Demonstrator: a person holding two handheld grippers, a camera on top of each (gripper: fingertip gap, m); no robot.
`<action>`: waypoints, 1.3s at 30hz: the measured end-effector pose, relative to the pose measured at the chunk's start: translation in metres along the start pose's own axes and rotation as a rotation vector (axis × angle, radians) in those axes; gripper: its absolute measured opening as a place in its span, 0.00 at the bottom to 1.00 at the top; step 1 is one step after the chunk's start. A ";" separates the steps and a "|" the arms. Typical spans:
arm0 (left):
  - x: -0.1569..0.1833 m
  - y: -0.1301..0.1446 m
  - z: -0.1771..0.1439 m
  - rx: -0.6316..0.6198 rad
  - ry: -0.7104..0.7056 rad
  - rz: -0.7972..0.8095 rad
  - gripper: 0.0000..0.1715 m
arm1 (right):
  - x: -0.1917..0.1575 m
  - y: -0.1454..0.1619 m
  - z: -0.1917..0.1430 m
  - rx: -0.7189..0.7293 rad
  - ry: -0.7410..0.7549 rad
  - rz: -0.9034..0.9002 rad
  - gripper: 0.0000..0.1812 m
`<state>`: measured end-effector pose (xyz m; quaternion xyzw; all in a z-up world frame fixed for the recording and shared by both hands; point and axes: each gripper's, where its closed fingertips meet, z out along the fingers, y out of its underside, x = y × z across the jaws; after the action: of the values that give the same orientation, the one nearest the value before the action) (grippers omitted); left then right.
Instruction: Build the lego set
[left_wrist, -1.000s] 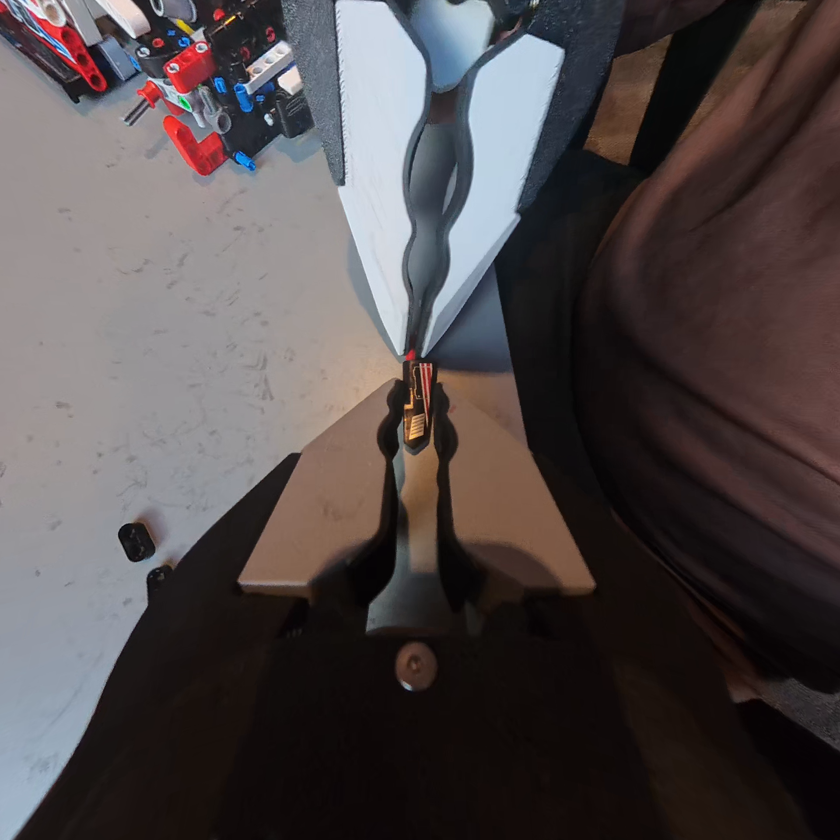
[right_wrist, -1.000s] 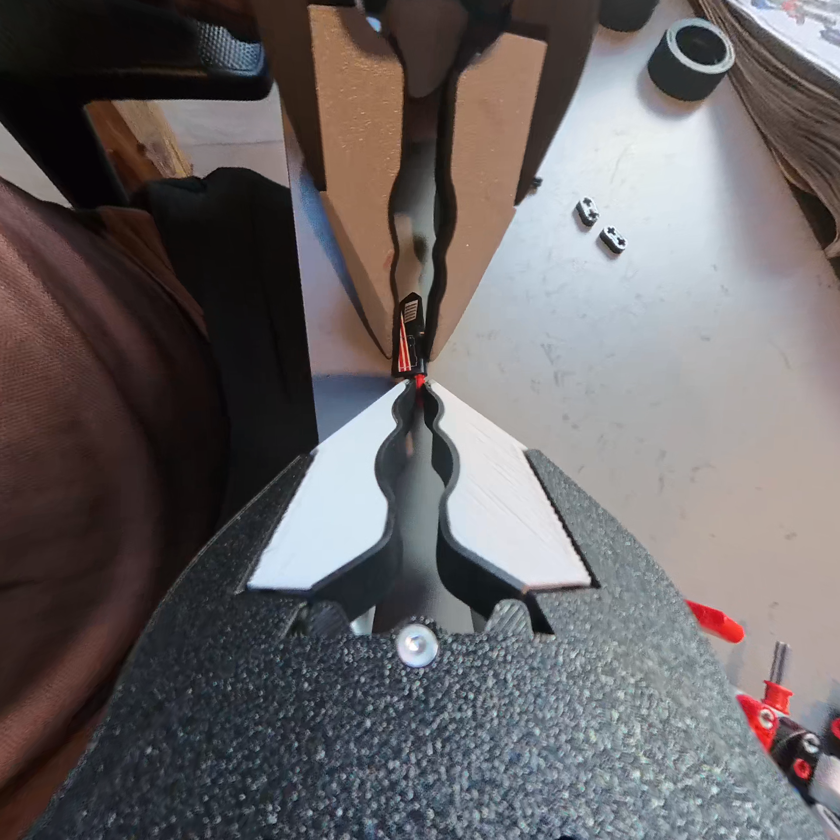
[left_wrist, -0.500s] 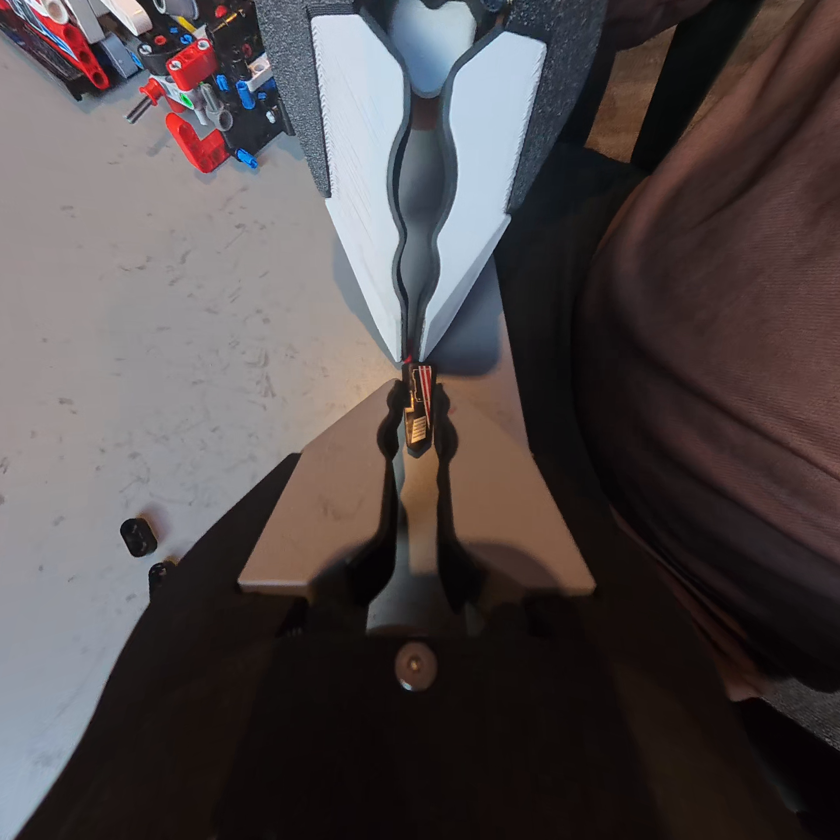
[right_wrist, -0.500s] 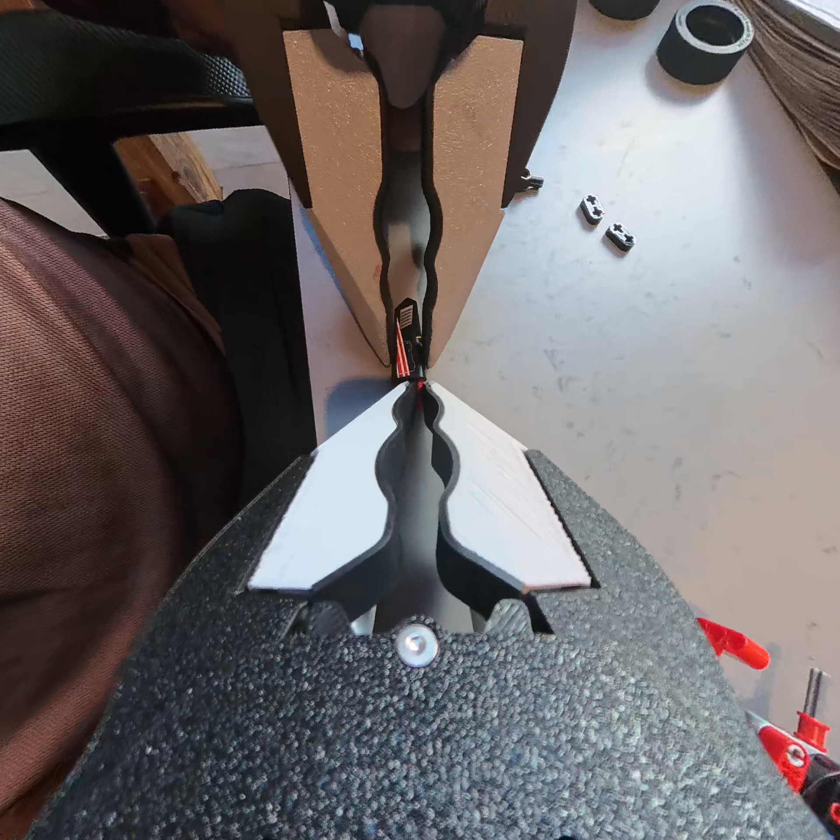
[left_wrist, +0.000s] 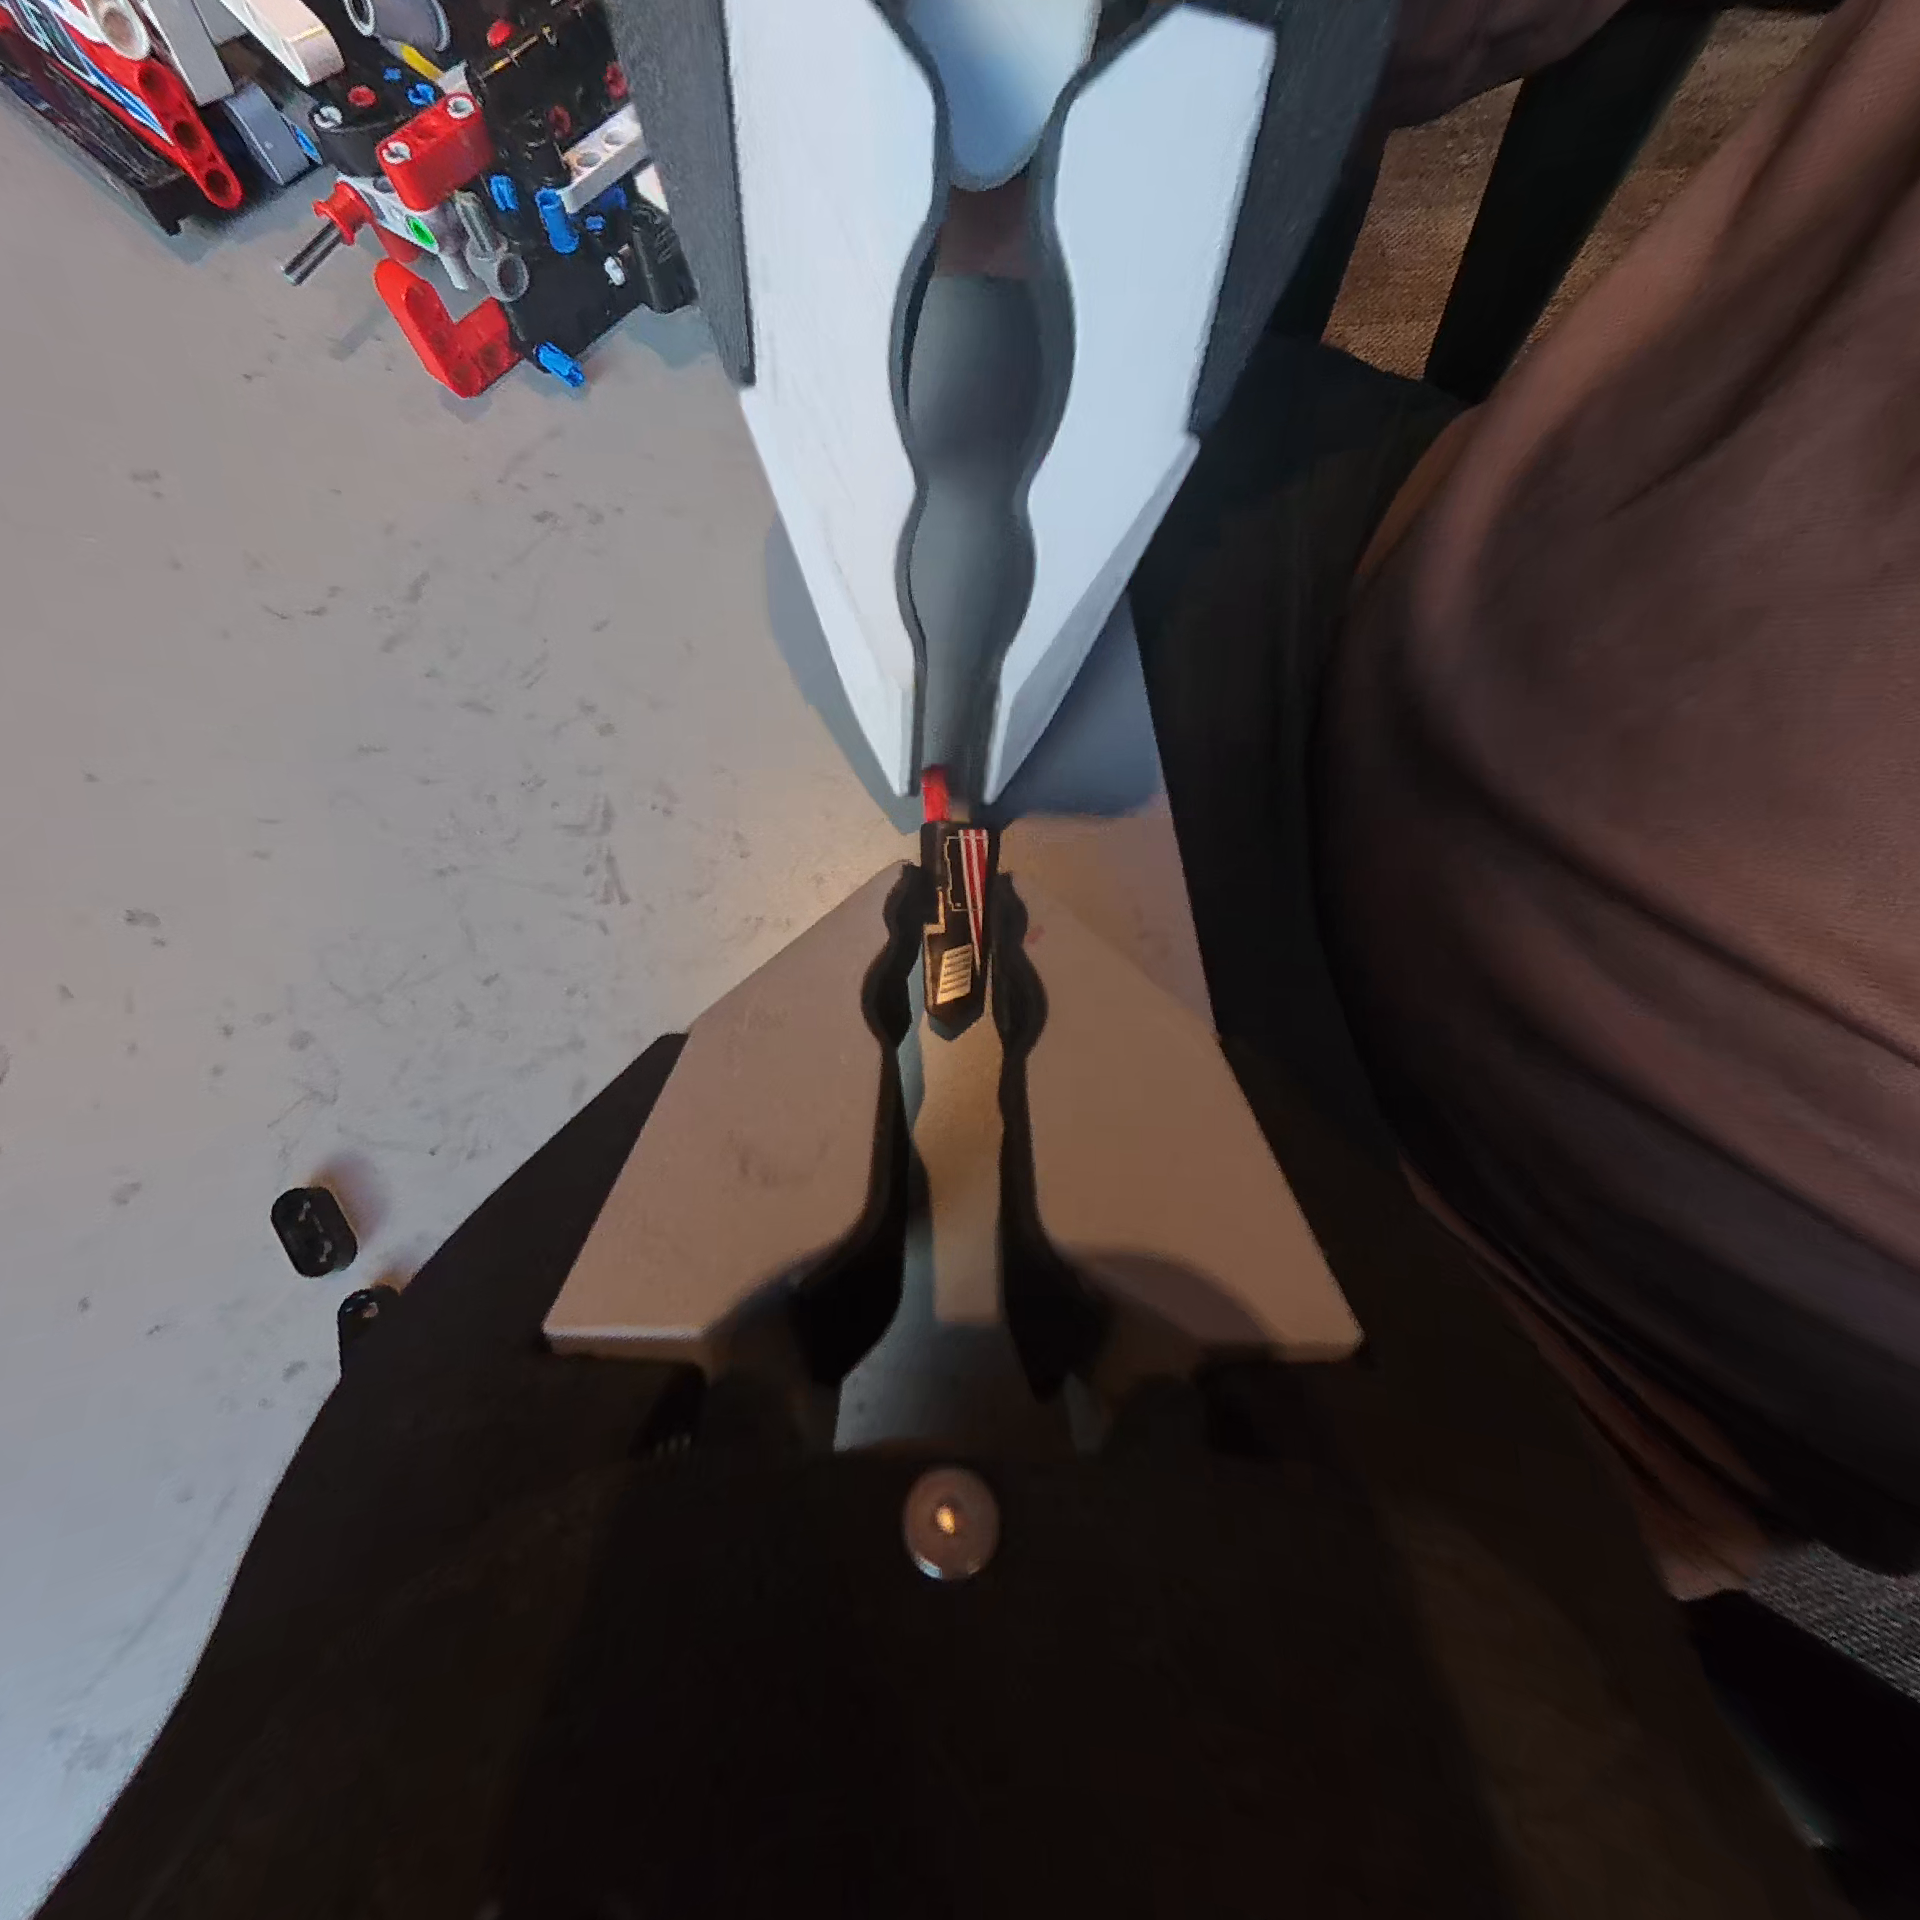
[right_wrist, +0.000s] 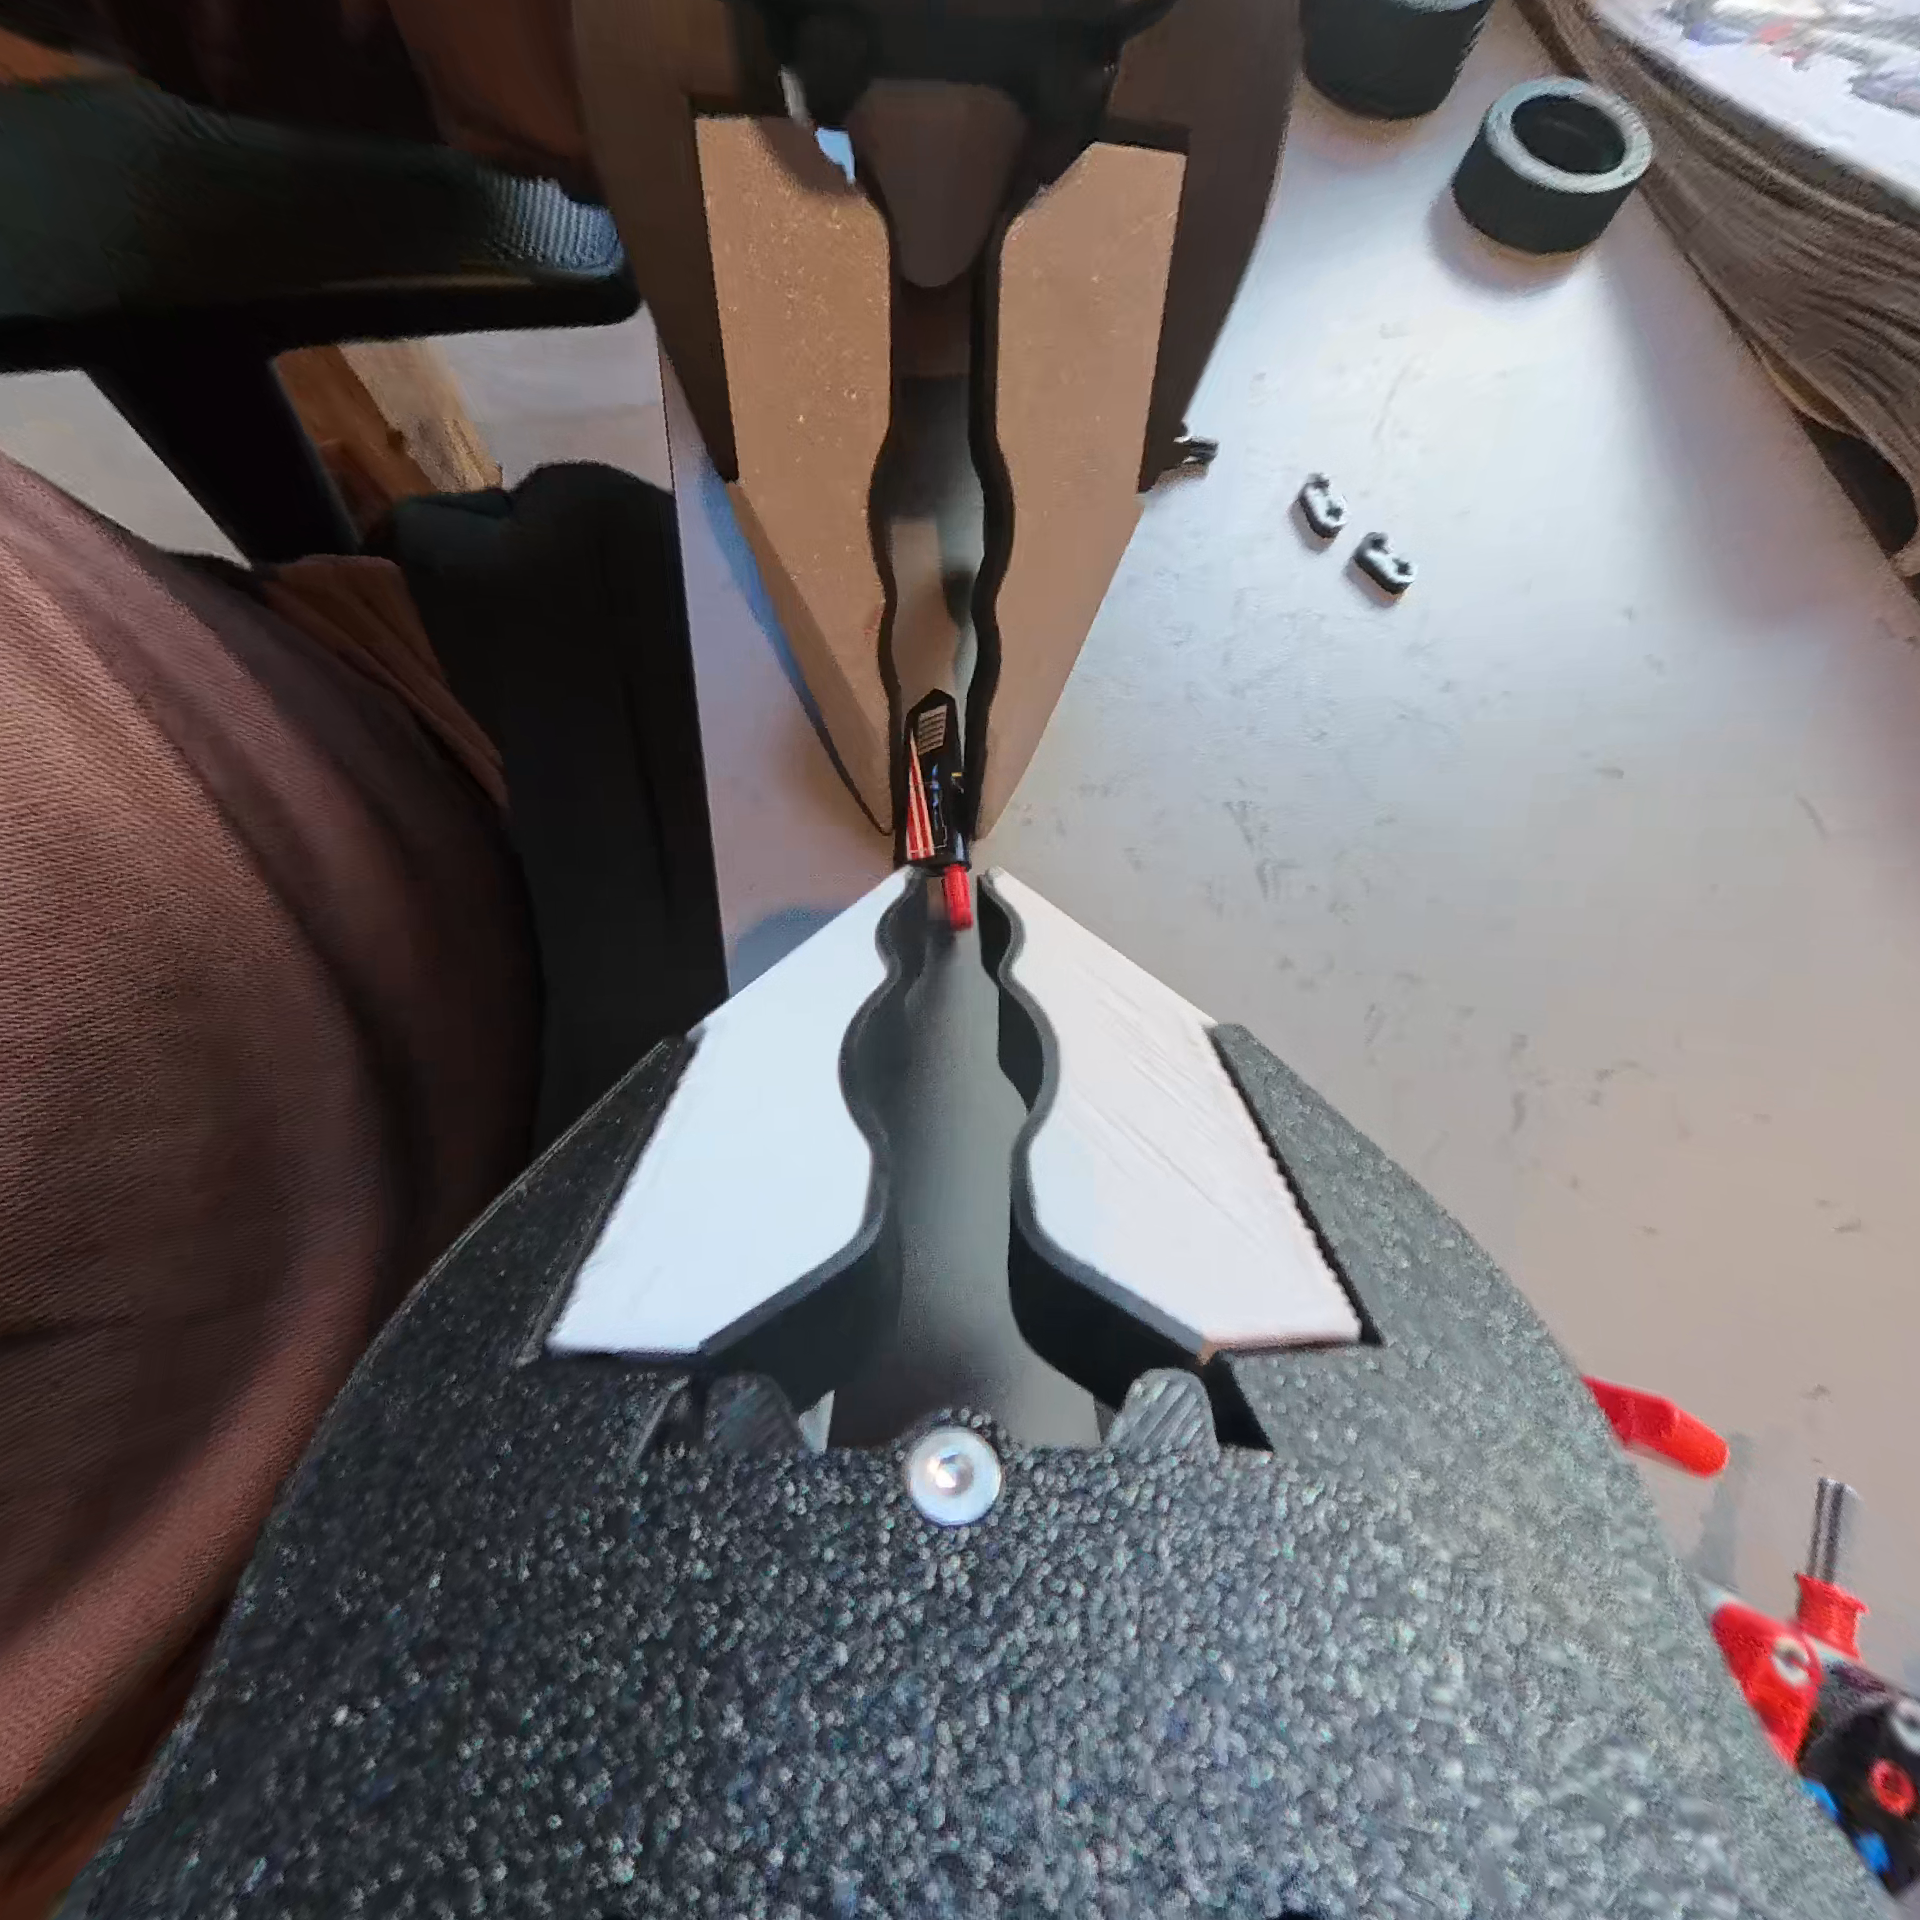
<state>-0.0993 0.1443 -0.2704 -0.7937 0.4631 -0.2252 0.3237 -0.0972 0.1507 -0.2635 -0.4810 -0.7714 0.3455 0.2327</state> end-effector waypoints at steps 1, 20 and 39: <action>0.000 0.000 0.000 0.000 -0.001 0.003 0.06 | 0.001 -0.001 -0.004 0.020 0.006 0.014 0.06; -0.001 -0.001 0.001 -0.001 0.007 -0.024 0.06 | 0.001 0.012 -0.003 -0.046 -0.003 0.004 0.00; -0.001 -0.001 0.001 -0.013 0.005 -0.054 0.05 | 0.003 0.011 -0.001 -0.067 0.002 -0.071 0.00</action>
<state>-0.0985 0.1460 -0.2703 -0.8074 0.4438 -0.2329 0.3112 -0.0915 0.1569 -0.2707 -0.4611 -0.7989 0.3108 0.2292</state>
